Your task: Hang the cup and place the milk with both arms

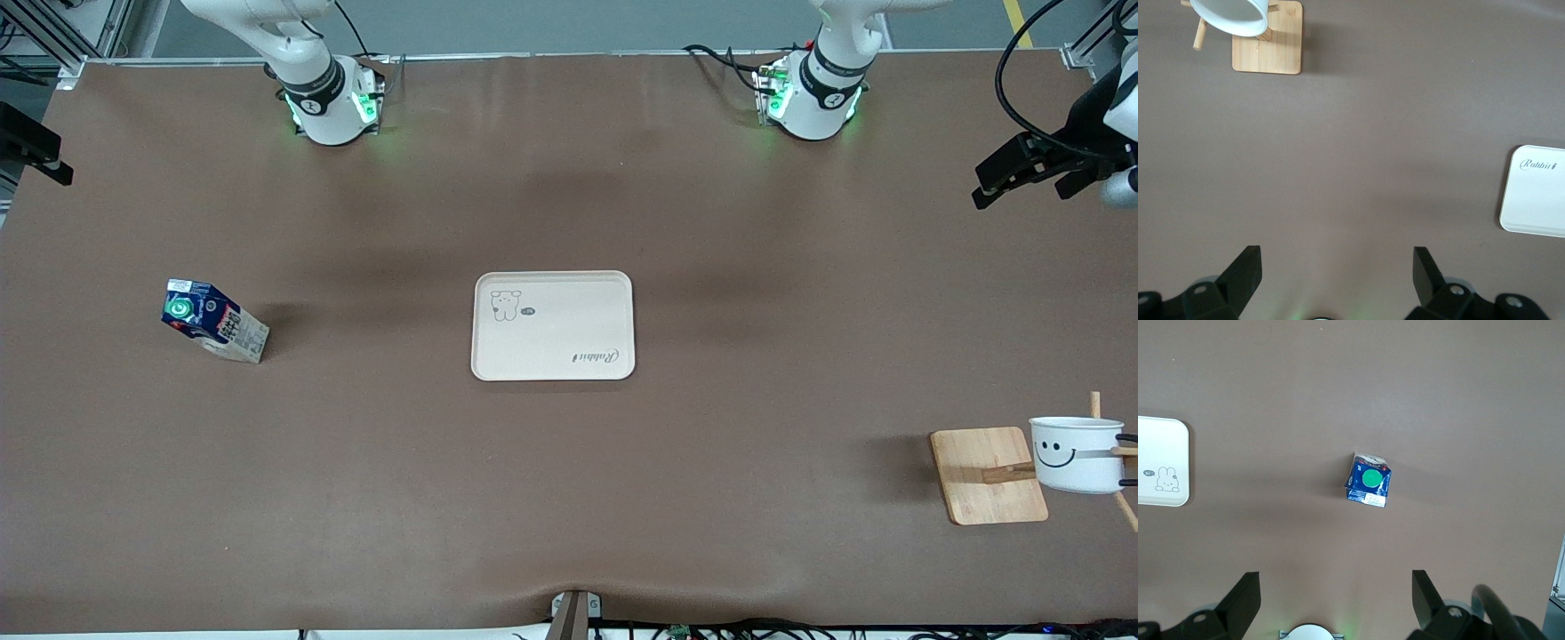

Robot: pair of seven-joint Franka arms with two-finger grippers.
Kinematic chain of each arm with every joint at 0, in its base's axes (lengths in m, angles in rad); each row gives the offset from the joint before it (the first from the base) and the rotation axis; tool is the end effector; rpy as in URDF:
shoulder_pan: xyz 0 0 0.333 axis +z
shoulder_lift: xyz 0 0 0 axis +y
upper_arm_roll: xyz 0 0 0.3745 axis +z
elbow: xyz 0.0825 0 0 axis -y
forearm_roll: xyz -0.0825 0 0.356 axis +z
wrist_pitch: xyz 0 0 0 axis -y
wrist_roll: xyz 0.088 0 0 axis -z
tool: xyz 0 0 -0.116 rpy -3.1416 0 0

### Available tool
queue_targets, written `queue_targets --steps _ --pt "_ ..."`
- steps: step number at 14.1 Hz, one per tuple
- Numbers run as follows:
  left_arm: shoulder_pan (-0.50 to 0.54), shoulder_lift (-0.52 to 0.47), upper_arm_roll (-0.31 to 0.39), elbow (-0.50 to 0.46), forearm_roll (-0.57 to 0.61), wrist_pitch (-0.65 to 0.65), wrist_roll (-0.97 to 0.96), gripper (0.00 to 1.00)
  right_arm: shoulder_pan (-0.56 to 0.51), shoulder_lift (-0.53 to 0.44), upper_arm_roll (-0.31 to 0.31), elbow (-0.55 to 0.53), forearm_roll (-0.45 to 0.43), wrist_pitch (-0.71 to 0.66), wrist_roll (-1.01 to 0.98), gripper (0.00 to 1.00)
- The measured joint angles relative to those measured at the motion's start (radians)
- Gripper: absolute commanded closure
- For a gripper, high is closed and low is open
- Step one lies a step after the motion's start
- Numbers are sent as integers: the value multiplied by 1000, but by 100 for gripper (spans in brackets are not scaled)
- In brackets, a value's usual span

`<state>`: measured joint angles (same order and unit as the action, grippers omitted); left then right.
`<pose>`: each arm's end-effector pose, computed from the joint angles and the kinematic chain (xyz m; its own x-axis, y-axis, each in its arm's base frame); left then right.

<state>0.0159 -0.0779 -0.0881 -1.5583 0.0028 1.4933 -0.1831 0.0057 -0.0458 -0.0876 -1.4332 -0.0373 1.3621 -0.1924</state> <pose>0.4884 -0.0375 0.7121 0.9937 0.1111 0.0141 0.1112 -0.9938 -0.0072 0.4832 -0.0462 0.7387 0.9942 0.1027 -0.0311 0.1036 -0.9942 0.0272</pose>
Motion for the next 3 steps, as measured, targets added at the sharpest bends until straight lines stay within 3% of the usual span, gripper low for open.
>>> queue_targets --steps 3 --pt "0 0 2 5 0 0 0 0 0 0 0 2 0 0 1 0"
